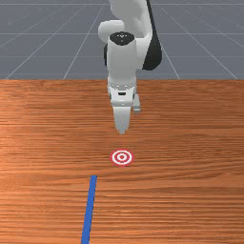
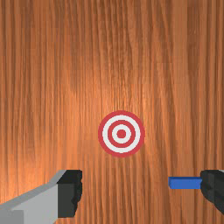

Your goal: Pull the pivot to the target area

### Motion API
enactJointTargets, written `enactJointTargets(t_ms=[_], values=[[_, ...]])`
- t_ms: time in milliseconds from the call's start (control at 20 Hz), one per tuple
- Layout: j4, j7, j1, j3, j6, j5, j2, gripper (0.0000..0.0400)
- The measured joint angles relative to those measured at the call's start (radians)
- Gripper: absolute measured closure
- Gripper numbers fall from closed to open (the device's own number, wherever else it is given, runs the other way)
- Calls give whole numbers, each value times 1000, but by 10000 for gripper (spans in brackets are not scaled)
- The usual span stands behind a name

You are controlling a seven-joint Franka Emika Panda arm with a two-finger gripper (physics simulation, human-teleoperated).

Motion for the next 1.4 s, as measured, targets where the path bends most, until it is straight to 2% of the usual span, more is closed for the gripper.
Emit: enactJointTargets(t_ms=[50, 100, 150, 250, 350, 500, 700, 850, 950, 1250, 1300, 1400], values=[[4, 0, 0, 0, 48, 0, 31, 157], [-1, 0, 0, 0, 64, 0, 53, 252], [-3, 0, 0, 0, 72, 0, 64, 310], [-2, 0, 0, 0, 95, 0, 85, 367], [6, 0, 0, 0, 77, 0, 96, 388], [11, -1, 0, 0, 71, 1, 101, 397], [20, 0, 0, 1, 59, 1, 107, 400], [2, 12, 1, -3, 91, 3, 102, 400], [4, 16, 8, -10, 92, -15, 105, 400], [3, -8, 2, 4, 93, -4, 106, 400], [4, -50, -29, 35, 89, 54, 107, 400], [4, -56, -33, 42, 89, 63, 107, 400]])
